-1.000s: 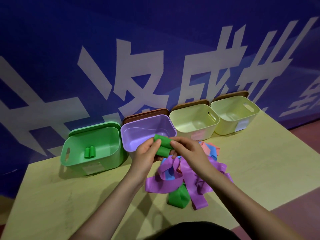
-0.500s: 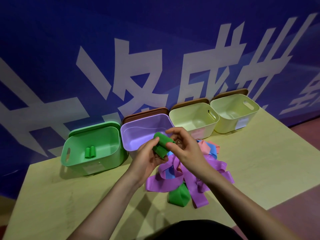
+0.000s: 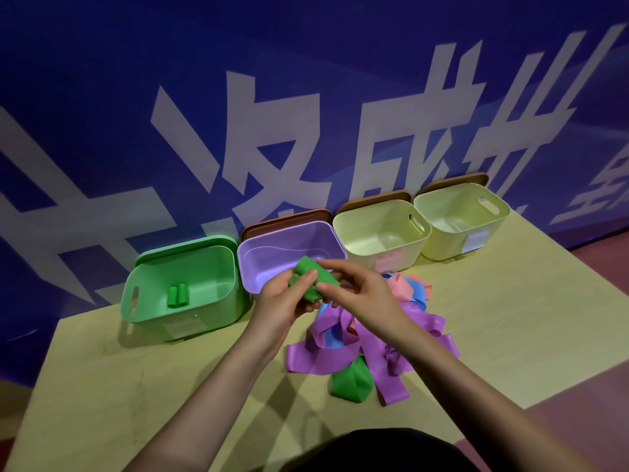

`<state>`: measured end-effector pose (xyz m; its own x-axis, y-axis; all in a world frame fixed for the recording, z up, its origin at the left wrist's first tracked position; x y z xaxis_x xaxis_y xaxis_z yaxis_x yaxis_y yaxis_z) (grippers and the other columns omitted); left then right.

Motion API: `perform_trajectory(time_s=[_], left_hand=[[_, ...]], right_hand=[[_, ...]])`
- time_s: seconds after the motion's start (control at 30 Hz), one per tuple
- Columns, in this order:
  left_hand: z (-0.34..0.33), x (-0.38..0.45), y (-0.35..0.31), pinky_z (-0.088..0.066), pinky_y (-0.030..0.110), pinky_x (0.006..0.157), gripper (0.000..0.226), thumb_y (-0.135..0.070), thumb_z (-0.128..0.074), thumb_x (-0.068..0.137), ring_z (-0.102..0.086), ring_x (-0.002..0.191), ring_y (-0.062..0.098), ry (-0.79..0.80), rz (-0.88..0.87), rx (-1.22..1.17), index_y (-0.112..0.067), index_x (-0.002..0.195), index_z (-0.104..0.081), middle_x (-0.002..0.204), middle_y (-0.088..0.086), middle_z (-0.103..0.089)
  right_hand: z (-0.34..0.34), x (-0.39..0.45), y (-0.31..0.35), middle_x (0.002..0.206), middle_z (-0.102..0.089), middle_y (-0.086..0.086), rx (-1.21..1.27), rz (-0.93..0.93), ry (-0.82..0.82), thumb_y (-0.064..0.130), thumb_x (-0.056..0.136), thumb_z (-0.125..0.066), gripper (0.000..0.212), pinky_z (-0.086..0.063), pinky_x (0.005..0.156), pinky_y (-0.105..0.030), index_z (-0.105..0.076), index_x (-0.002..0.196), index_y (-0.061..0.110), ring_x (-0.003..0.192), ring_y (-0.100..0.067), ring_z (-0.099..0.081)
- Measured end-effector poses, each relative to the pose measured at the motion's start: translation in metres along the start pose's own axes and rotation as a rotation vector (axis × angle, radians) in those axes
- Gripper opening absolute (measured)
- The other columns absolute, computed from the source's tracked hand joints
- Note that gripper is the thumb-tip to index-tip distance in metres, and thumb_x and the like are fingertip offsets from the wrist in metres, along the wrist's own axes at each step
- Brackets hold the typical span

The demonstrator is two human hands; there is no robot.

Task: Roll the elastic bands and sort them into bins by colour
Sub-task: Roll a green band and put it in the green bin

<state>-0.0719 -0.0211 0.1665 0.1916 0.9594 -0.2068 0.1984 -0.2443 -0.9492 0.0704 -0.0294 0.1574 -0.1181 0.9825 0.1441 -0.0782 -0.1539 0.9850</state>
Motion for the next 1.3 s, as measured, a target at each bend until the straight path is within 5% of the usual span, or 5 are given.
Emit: perform_trajectory(time_s=[0.27,0.43,0.63,1.03,1.3], left_hand=[[-0.005,0.0,0.012,-0.051,0.017,0.059,0.011,-0.011,-0.057,0.093,-0.06,0.071,0.017,-0.076,0.12,-0.157,-0.003,0.094,-0.064,0.075,0.005,-0.066],[0.0,0.001,0.016,-0.053,0.03,0.09,0.025,-0.014,-0.056,0.094,-0.065,0.1,0.024,-0.118,0.13,-0.154,0.003,0.109,-0.065,0.11,0.023,-0.068],[0.004,0.006,0.005,-0.058,0.023,0.074,0.022,-0.019,-0.055,0.094,-0.068,0.096,0.021,-0.086,0.189,-0.355,-0.003,0.105,-0.067,0.101,0.013,-0.072],[0.003,0.003,0.007,-0.053,0.018,0.071,0.019,0.003,-0.054,0.091,-0.068,0.082,0.01,-0.06,-0.031,-0.163,-0.007,0.099,-0.068,0.088,0.002,-0.074],[0.0,0.008,0.014,-0.047,0.014,0.056,0.012,0.003,-0.058,0.088,-0.053,0.061,0.008,-0.237,-0.022,-0.273,-0.003,0.082,-0.067,0.069,0.003,-0.06]], right_hand=[[-0.004,0.005,-0.006,0.077,-0.065,-0.003,-0.211,0.105,-0.219,0.022,0.076,-0.066,0.012,-0.044,0.064,-0.026,-0.07,0.084,0.03,0.071,-0.014,-0.058],[-0.001,0.003,-0.01,0.077,-0.052,0.003,-0.481,0.272,-0.253,0.01,0.081,-0.066,0.022,-0.038,0.063,-0.011,-0.074,0.101,0.014,0.068,0.001,-0.05],[0.0,0.007,-0.015,0.098,-0.056,-0.011,-0.762,0.493,-0.089,0.006,0.087,-0.049,0.038,-0.038,0.084,-0.015,-0.065,0.121,0.006,0.091,-0.016,-0.05],[-0.004,0.007,-0.012,0.087,-0.069,-0.009,-0.089,-0.026,-0.249,0.004,0.084,-0.069,0.006,-0.052,0.075,-0.022,-0.069,0.09,0.002,0.078,-0.011,-0.065],[-0.024,0.01,-0.011,0.073,-0.064,-0.002,0.176,-0.093,-0.334,-0.004,0.082,-0.068,0.02,-0.05,0.072,-0.023,-0.06,0.073,0.012,0.069,-0.008,-0.061]])
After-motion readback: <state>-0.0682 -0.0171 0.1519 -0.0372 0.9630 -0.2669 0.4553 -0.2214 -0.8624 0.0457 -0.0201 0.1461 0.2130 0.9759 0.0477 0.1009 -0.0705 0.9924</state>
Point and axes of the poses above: each hand's wrist, its own x-axis towards the middle knuckle, its own z-axis out of the back of the hand, y = z × x, the point moved 1 cm from there along x, towards the middle knuckle
